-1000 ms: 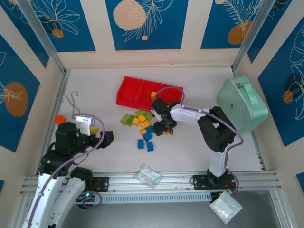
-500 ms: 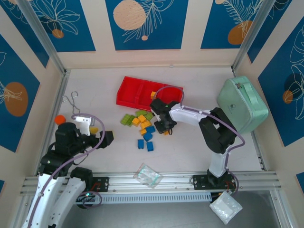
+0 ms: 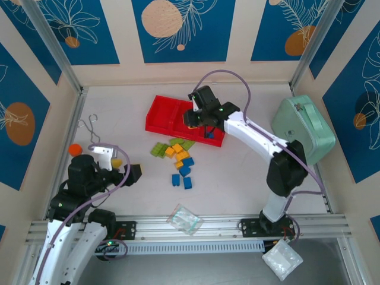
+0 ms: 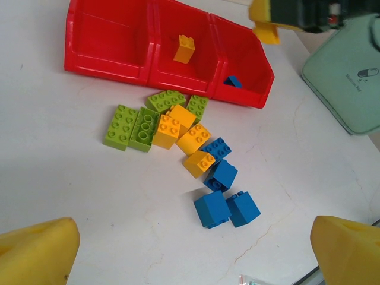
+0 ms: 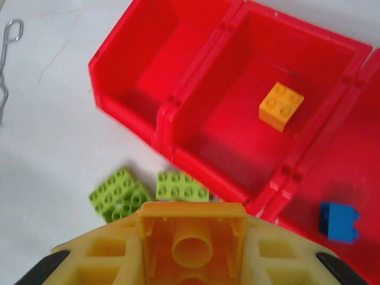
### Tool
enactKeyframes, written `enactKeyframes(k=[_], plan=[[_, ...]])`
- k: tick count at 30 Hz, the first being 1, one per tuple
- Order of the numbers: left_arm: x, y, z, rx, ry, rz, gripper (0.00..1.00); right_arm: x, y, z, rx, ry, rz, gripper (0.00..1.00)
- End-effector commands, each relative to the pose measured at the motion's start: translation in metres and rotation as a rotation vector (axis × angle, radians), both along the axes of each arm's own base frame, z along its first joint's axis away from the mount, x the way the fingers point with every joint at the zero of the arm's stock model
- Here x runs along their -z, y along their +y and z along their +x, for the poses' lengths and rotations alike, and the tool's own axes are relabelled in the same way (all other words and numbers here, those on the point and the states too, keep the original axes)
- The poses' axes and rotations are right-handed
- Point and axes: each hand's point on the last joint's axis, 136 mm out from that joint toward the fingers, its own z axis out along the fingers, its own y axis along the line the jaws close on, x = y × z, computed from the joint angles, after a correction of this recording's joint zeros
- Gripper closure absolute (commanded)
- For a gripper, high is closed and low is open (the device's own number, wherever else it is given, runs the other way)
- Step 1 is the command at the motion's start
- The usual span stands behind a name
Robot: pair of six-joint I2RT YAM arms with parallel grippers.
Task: Sort the legos into containers by color
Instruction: Place the lego in the container.
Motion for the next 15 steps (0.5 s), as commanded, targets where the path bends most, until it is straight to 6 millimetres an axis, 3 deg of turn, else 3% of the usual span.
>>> enactKeyframes(k=[1,9,15], plan=[[-0.005,-0.002,0.0,0.02,-0.044,-0.001,0.01,0.018,0.015,0.024,0.002,0.059,0.057,0.79],[-0.006,-0.004,-0.001,0.029,-0.048,-0.005,0.01,0.05,0.026,0.072,0.016,0.125,0.075,0.74],[-0.007,-0.004,-0.001,0.031,-0.048,-0.007,0.01,0.063,0.03,0.087,0.022,0.154,0.07,0.56]])
